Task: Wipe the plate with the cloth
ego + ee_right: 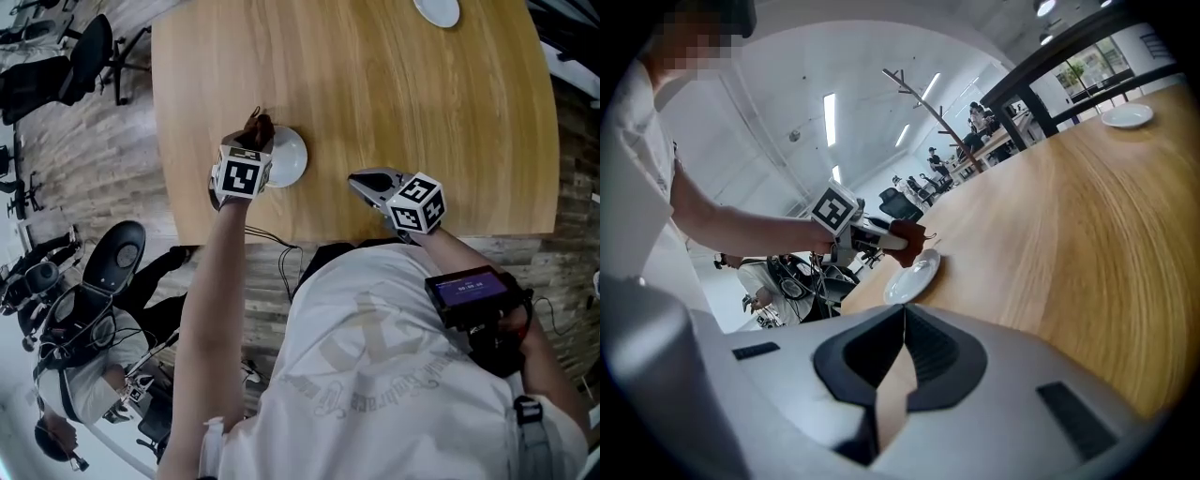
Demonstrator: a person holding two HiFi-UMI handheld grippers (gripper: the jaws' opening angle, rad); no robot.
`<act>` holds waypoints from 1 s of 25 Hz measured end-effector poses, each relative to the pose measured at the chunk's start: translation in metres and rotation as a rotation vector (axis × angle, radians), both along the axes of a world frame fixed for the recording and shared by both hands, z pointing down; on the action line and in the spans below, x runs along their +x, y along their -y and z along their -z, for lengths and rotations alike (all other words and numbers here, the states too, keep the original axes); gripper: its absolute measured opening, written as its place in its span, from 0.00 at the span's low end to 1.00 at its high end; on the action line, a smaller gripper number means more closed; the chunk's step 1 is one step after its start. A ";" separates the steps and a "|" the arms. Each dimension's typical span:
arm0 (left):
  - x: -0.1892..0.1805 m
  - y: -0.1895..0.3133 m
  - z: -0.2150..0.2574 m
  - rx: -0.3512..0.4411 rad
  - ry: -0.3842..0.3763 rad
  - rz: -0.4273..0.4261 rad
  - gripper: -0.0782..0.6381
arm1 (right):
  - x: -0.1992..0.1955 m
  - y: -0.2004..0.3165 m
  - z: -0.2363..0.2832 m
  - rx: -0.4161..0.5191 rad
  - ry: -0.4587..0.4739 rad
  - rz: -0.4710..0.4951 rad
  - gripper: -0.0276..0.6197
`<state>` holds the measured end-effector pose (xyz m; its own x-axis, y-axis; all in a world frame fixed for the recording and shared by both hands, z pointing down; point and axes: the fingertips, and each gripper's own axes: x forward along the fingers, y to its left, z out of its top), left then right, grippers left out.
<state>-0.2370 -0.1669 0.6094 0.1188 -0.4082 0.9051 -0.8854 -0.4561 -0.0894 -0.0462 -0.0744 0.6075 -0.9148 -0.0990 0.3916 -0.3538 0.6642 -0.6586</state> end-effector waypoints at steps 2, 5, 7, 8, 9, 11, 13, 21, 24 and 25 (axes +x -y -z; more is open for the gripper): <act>-0.012 -0.010 -0.002 -0.011 0.020 0.015 0.35 | 0.000 -0.002 0.000 -0.002 0.002 0.004 0.06; -0.027 -0.036 -0.006 -0.037 0.035 0.039 0.35 | -0.003 -0.007 0.000 -0.003 0.007 0.022 0.06; -0.030 -0.058 -0.009 -0.064 0.051 0.040 0.35 | -0.005 -0.011 -0.001 -0.004 0.010 0.034 0.06; -0.028 -0.068 -0.011 -0.077 0.056 0.038 0.35 | -0.006 -0.012 -0.001 -0.004 0.009 0.038 0.06; -0.026 -0.076 -0.012 -0.087 0.057 0.034 0.35 | -0.007 -0.013 -0.002 -0.005 0.009 0.042 0.06; -0.017 -0.087 -0.013 -0.099 0.049 0.015 0.35 | -0.009 -0.014 -0.001 -0.006 0.009 0.047 0.06; -0.004 -0.089 -0.013 -0.103 0.044 -0.020 0.35 | -0.009 -0.013 0.000 -0.006 0.006 0.051 0.06; 0.031 -0.056 0.008 0.025 -0.130 0.028 0.35 | -0.017 -0.014 0.003 0.016 0.008 0.092 0.06; 0.033 -0.057 0.014 0.088 -0.217 0.131 0.35 | -0.019 -0.011 0.008 0.047 0.012 0.131 0.06; 0.031 -0.060 0.017 0.109 -0.233 0.155 0.35 | -0.022 -0.011 0.011 0.056 0.014 0.144 0.06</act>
